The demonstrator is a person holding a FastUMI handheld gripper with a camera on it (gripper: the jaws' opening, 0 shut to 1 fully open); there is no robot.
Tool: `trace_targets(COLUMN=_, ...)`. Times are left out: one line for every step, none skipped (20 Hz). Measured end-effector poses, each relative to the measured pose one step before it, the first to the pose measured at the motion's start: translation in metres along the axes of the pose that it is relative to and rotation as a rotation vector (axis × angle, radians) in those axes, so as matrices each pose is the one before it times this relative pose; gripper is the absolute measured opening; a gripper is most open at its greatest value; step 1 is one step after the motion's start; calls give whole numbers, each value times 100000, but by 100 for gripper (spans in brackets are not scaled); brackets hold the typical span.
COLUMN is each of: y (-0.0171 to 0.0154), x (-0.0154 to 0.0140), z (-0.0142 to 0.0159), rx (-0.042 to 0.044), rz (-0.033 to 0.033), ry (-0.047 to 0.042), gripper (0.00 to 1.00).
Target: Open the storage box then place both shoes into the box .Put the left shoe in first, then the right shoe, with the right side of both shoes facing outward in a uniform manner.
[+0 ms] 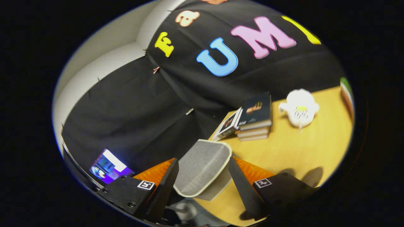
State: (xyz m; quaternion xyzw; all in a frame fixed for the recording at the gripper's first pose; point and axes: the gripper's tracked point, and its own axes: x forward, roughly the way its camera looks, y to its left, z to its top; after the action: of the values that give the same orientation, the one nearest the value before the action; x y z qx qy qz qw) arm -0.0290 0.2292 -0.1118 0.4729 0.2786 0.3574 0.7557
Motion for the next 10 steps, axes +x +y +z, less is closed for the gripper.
trace_targets(y=-1013, x=1145, z=-676, rx=6987, rz=1426, ry=2527, gripper=98)
trace_targets(y=-948, x=868, z=-517, rx=4862, rz=623, ry=2149, gripper=98)
trace_targets(y=-764, x=923, z=-787, rx=3797, rz=222, ry=2207, gripper=98)
trace_targets(y=-732, x=965, z=-717, rx=3956, rz=460, ry=1703, gripper=98)
trace_targets(y=-692, x=903, z=-808, rx=4882, rz=462, ry=2361, gripper=98)
trace_targets(y=-647, x=544, z=-943, rx=5369, rz=595, ry=2610, gripper=98)
trace_targets(y=-750, x=637, z=-774, rx=5272, rz=662, ry=2080, gripper=98)
trace_targets(y=-457, x=639, z=-381, rx=4391, rz=531, ry=1399, gripper=98)
trace_targets(y=-459, x=823, z=-236, rx=3740, rz=676, ry=1314, gripper=98)
trace_targets(y=-422, x=587, z=-278, rx=3124, rz=671, ry=1393, gripper=98)
